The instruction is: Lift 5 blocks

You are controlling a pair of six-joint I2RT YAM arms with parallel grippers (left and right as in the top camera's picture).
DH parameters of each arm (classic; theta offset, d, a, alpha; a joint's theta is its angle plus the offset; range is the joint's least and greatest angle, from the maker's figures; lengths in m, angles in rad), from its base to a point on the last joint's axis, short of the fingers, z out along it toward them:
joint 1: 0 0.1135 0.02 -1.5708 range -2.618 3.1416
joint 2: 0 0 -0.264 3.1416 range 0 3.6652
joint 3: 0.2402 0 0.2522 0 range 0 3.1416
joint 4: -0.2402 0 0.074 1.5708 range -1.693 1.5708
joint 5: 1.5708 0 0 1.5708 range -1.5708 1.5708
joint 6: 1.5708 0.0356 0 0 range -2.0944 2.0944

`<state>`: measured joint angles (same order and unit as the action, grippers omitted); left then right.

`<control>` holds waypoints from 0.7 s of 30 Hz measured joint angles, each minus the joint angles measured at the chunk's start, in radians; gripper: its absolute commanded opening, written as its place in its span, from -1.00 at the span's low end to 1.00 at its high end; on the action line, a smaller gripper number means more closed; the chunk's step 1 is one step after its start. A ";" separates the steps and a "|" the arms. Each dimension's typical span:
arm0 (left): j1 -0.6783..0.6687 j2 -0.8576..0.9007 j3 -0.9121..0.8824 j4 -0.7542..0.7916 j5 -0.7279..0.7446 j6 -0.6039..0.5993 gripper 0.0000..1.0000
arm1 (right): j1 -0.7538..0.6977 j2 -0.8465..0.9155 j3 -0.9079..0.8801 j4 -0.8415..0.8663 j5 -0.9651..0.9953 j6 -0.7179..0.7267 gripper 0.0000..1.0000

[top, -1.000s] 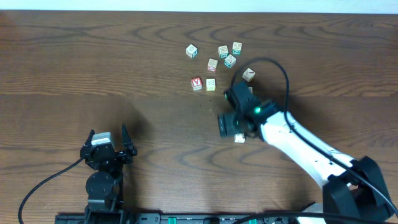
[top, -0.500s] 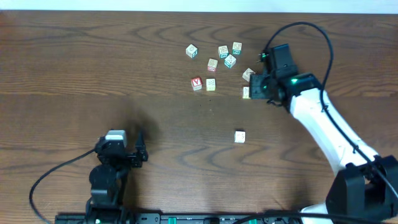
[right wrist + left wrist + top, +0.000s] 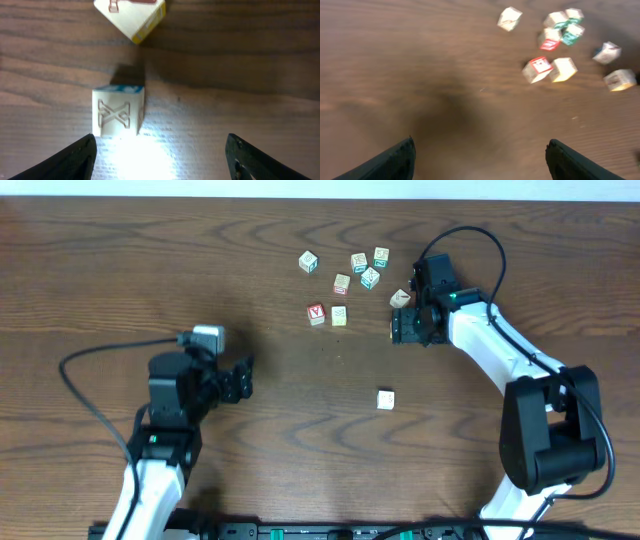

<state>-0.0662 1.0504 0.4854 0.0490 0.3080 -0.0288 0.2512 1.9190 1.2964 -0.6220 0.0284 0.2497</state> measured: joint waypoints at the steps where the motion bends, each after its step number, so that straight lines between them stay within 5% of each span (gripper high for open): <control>1: 0.000 0.024 0.003 0.025 0.025 -0.001 0.68 | 0.000 0.007 0.006 0.002 0.000 -0.003 0.54; 13: -0.002 0.327 0.082 0.061 0.138 -0.001 0.67 | 0.009 0.137 0.097 -0.006 -0.138 -0.040 0.24; 21: -0.010 0.354 0.135 0.066 0.169 -0.001 0.67 | 0.034 0.146 0.100 -0.014 -0.138 -0.050 -0.02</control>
<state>-0.0757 1.4044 0.6201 0.1146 0.4774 -0.0296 0.2852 2.0651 1.3960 -0.6357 -0.1097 0.2001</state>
